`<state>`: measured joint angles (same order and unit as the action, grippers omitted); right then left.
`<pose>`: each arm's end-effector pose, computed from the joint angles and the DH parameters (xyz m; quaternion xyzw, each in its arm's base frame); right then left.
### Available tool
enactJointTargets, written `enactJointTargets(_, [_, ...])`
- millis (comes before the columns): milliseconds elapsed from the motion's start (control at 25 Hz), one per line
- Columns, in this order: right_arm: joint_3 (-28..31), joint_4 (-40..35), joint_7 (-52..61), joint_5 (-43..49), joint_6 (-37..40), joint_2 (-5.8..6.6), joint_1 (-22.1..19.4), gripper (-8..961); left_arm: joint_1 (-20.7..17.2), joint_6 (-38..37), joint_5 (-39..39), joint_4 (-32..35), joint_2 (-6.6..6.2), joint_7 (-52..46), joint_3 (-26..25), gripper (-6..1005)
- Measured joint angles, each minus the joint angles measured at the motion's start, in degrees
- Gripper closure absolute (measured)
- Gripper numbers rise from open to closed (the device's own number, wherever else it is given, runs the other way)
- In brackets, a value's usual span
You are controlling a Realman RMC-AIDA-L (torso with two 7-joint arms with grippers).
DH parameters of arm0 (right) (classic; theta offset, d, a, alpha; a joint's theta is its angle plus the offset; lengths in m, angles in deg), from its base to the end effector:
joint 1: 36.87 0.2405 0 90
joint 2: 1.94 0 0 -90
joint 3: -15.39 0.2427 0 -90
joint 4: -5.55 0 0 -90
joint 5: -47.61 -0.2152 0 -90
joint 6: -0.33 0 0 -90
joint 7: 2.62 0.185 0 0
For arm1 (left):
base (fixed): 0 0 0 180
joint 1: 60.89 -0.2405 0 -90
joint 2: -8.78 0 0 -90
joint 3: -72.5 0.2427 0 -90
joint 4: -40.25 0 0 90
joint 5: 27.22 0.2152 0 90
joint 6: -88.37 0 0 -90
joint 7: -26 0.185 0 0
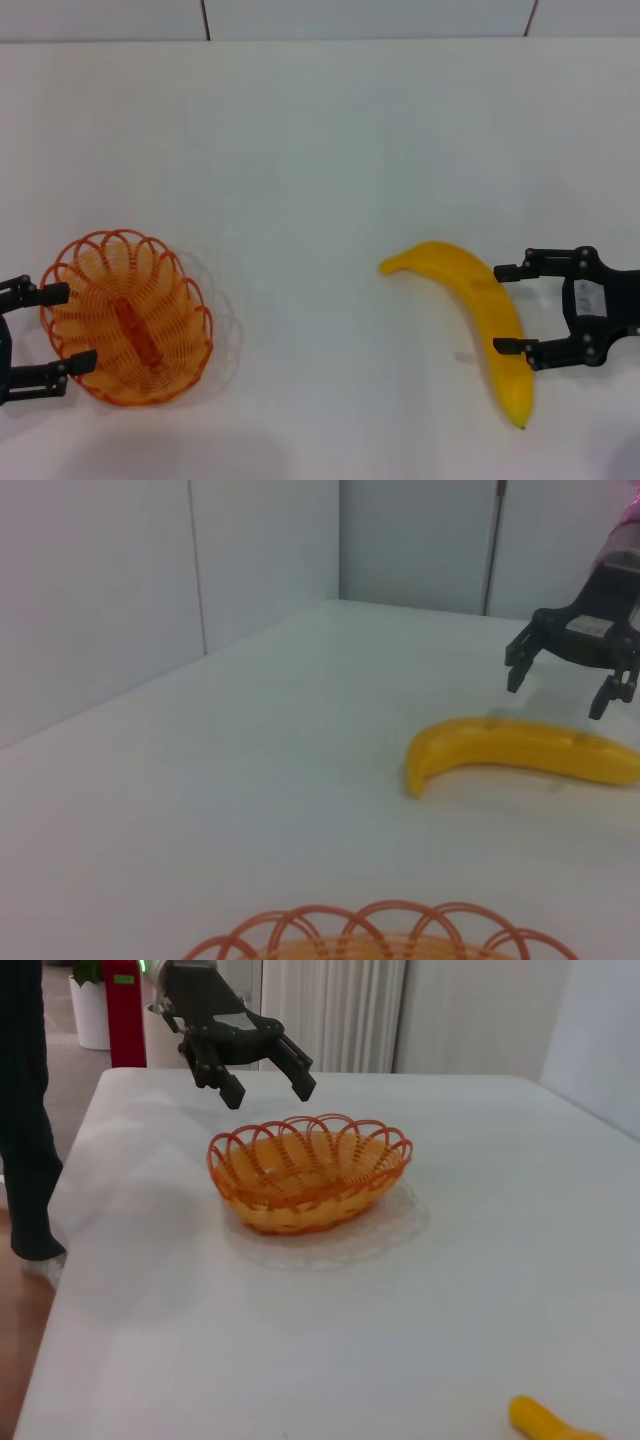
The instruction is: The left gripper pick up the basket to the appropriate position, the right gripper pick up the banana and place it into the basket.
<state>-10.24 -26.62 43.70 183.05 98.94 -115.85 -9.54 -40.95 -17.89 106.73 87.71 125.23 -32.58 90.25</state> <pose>0.3079 0.2843 -0.0097 -0.9826 0.0256 0.1448 0.1137 -0.3268 0.2601 0.0394 -0.9611 -0.1335 -0.1569 0.1840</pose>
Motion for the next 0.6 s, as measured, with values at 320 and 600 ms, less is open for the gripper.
enactJointTargets(320, [0.05, 0.0, 0.0, -0.01, -0.16, -0.06, 0.0, 150, 0.47, 0.01, -0.36, -0.7, 0.06, 0.11, 0.06, 141])
enactJointTargets(600, [0.06, 0.0, 0.0, -0.01, -0.21, -0.2, 0.0, 150, -0.09, 1.61, -0.97, -6.9, 0.12, 3.73, -2.36, 153])
